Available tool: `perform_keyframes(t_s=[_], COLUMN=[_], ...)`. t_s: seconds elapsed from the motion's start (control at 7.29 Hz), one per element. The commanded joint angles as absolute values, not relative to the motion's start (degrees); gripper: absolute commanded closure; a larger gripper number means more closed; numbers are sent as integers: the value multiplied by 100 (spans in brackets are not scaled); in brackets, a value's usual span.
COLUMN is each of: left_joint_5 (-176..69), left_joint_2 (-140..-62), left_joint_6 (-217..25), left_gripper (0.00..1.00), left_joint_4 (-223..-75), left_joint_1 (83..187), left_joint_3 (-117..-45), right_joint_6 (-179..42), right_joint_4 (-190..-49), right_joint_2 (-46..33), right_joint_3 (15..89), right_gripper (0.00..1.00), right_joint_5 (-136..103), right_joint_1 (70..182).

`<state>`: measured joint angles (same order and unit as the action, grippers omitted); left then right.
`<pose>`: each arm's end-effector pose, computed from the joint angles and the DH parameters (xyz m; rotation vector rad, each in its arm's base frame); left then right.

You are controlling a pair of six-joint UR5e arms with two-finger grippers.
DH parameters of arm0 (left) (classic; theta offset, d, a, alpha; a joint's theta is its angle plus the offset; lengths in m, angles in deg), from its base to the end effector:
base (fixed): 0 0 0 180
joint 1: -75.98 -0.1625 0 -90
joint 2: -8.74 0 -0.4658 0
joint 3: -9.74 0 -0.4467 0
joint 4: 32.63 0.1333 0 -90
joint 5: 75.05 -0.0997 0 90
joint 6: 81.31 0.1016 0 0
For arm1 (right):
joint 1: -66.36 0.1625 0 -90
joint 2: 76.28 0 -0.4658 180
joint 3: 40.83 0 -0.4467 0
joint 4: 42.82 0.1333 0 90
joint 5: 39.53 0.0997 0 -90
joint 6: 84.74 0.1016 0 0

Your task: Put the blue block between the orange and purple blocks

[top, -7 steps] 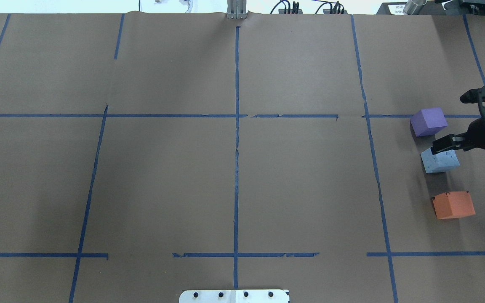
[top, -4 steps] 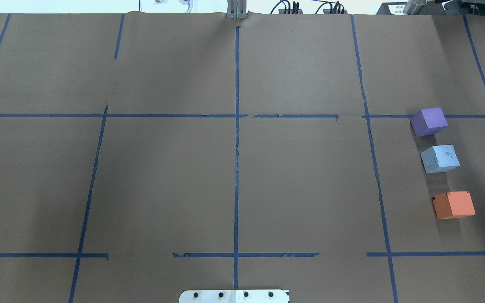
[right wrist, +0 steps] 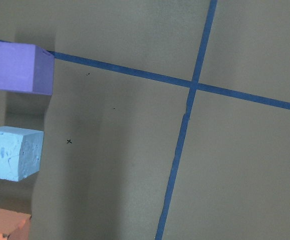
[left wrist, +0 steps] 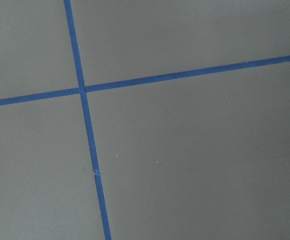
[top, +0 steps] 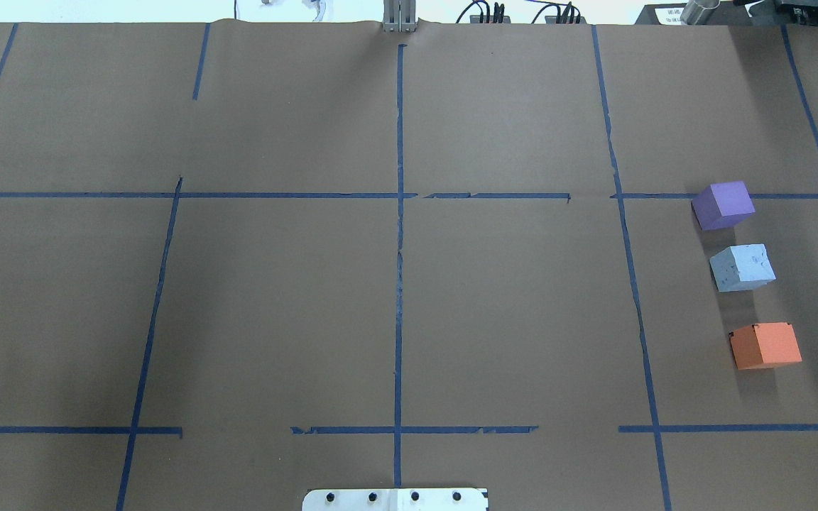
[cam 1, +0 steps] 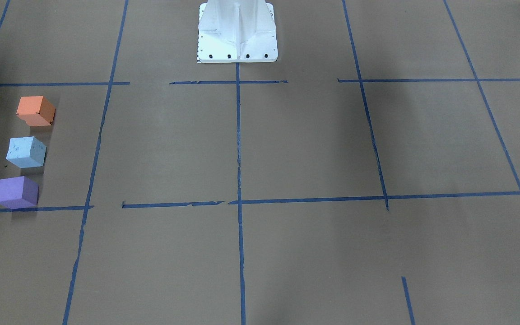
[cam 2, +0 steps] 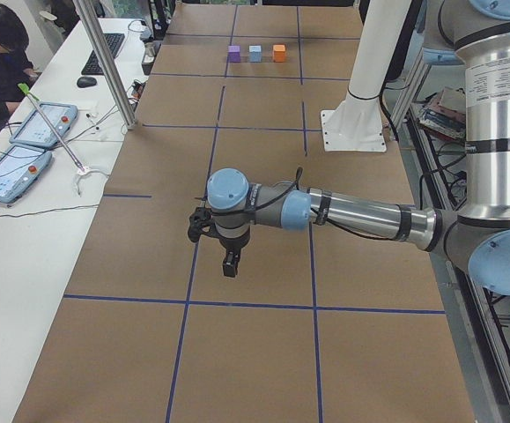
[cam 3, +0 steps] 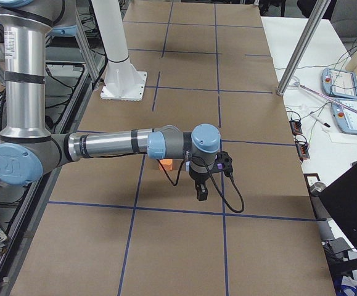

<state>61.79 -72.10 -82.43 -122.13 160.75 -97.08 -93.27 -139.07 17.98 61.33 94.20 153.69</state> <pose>-0.0155 -0.4796 0.6193 0.0726 0.8221 0.1187 0.0393 -0.5120 0.6361 0.0665 -0.7621 -0.1969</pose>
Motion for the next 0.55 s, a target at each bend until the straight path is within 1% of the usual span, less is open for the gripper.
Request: perform_keyframes(t_s=[0.0, 0.14, 0.41], left_joint_5=[6179, 6144, 6100], left_joint_2=[-6974, -6983, -6957], left_joint_6=[-8245, -8254, -8306], left_gripper=[0, 0, 0], left_joint_4=[-12412, -12413, -12430], left_joint_1=[16273, 16273, 16273], left_joint_3=[-9732, -9766, -9565], right_joint_6=[-9081, -9081, -9081], right_joint_4=[-13959, -13959, -13950], right_joint_2=[1776, 1767, 1767], right_joint_3=[6130, 6130, 6130], right_gripper=[0, 0, 0], right_joint_5=[9433, 9433, 9442], right_joint_1=[15364, 15355, 15329])
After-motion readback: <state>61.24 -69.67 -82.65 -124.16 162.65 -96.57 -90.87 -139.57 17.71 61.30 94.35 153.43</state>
